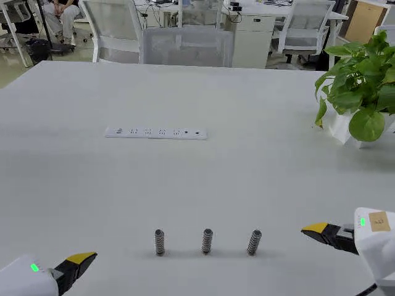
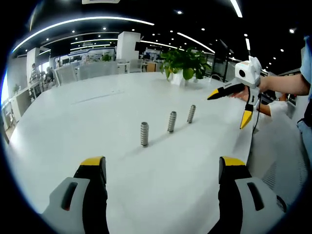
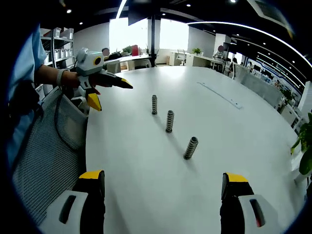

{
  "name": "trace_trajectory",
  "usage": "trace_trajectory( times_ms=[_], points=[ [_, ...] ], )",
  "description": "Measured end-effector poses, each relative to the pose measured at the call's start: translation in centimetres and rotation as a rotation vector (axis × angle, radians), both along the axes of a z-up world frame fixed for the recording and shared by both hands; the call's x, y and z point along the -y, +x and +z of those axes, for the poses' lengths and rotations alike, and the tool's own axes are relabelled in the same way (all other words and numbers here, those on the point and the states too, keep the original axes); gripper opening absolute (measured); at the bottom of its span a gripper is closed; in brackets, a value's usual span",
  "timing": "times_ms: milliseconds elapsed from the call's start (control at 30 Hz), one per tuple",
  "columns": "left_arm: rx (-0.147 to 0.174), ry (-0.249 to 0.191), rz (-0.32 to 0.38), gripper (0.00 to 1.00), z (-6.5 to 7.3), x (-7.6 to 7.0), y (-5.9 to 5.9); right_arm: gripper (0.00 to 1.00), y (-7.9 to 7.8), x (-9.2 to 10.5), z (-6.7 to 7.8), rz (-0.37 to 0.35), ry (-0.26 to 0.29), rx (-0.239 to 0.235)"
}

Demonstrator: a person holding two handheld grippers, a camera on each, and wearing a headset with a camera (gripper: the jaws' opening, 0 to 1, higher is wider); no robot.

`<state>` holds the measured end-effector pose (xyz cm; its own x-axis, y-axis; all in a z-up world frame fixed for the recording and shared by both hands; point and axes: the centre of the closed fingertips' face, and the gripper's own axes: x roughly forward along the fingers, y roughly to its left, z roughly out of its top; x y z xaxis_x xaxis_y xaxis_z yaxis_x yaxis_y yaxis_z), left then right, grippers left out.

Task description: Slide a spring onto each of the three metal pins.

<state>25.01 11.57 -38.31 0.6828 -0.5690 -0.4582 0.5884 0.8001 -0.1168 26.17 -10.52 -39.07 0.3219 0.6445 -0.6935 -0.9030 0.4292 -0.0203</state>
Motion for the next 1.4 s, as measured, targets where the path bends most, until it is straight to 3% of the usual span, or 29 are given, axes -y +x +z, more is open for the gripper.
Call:
trace_trajectory(
  times_ms=[333,800,1400],
  points=[
    [-0.029,0.028,-0.031,0.95,-0.5,0.0,-0.4,1.00,-1.3,2.3,0.2,-0.114,0.052,0.003],
    [-0.035,0.043,-0.050,0.95,-0.3,0.2,-0.8,1.00,-2.5,2.7,1.7,-0.224,0.164,0.036],
    [-0.024,0.016,-0.024,0.95,0.2,0.1,-0.9,1.00,-3.3,2.8,1.8,-0.251,0.179,0.035]
  ],
)
